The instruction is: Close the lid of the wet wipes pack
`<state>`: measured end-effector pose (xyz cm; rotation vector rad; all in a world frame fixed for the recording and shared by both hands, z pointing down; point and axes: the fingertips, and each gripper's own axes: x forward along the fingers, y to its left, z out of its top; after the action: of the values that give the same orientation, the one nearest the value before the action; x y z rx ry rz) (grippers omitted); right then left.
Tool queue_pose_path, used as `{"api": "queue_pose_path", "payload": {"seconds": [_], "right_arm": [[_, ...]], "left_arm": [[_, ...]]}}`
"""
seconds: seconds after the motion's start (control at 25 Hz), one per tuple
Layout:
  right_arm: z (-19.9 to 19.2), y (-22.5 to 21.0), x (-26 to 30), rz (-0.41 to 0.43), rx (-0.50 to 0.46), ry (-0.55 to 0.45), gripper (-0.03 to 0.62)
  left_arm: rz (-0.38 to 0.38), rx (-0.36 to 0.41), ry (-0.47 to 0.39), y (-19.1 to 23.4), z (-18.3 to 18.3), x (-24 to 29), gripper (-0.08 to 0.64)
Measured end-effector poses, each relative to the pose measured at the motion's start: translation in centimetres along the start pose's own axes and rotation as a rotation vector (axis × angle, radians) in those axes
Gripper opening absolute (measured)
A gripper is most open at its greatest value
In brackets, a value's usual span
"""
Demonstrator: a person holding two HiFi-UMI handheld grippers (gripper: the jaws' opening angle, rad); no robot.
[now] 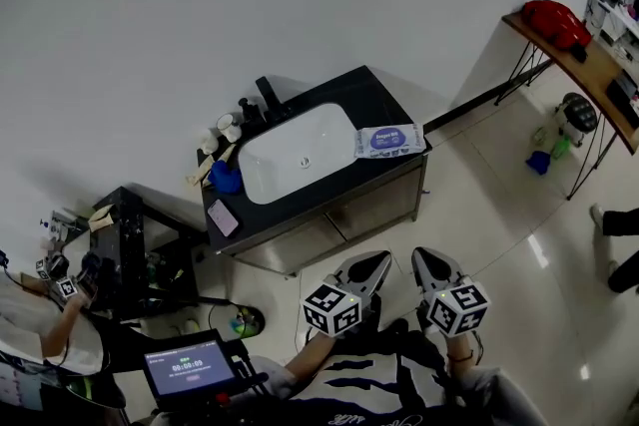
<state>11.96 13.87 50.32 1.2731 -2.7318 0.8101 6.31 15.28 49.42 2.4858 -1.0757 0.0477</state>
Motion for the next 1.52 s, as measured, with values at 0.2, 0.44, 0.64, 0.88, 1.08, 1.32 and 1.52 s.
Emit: {"api": "queue_pose_path", "payload": {"seconds": [0.2, 0.44, 0.64, 0.88, 1.08, 1.32, 1.52], "right_arm": [[0.1, 1.7, -1.1, 0.031, -0.009, -0.014, -0.006], [-0.2, 2.8, -1.8, 0.033, -0.019, -0.018, -0.006], [-0.4, 4.4, -1.1, 0.021, -0.026, -0.017, -0.006], [-0.9, 6.9, -0.1, 0.009, -0.029, -0.019, -0.006], [-1.8, 8.4, 0.4, -0.009, -0.021, -0.031, -0.006], [-2.4, 10.1, 0.6, -0.029, -0.013, -0.03, -0.006], [-2.8, 11.3, 1.1, -0.043, -0.016, -0.034, -0.006]], "left_arm": [[0.009, 0.016, -0.016, -1.1, 0.4, -1.1, 0.0], [-0.019, 0.02, -0.014, -2.2, 0.0, -1.6, 0.001], [-0.033, 0.019, -0.002, -1.8, -0.5, -3.2, 0.0], [-0.016, 0.009, -0.019, 0.2, 0.1, -6.0, 0.001], [-0.025, 0.016, 0.002, 1.1, -0.9, -8.0, 0.0], [-0.043, 0.004, -0.001, 1.5, -0.5, -9.6, 0.0], [-0.047, 0.002, 0.0, 2.5, -0.4, -11.0, 0.0]]}}
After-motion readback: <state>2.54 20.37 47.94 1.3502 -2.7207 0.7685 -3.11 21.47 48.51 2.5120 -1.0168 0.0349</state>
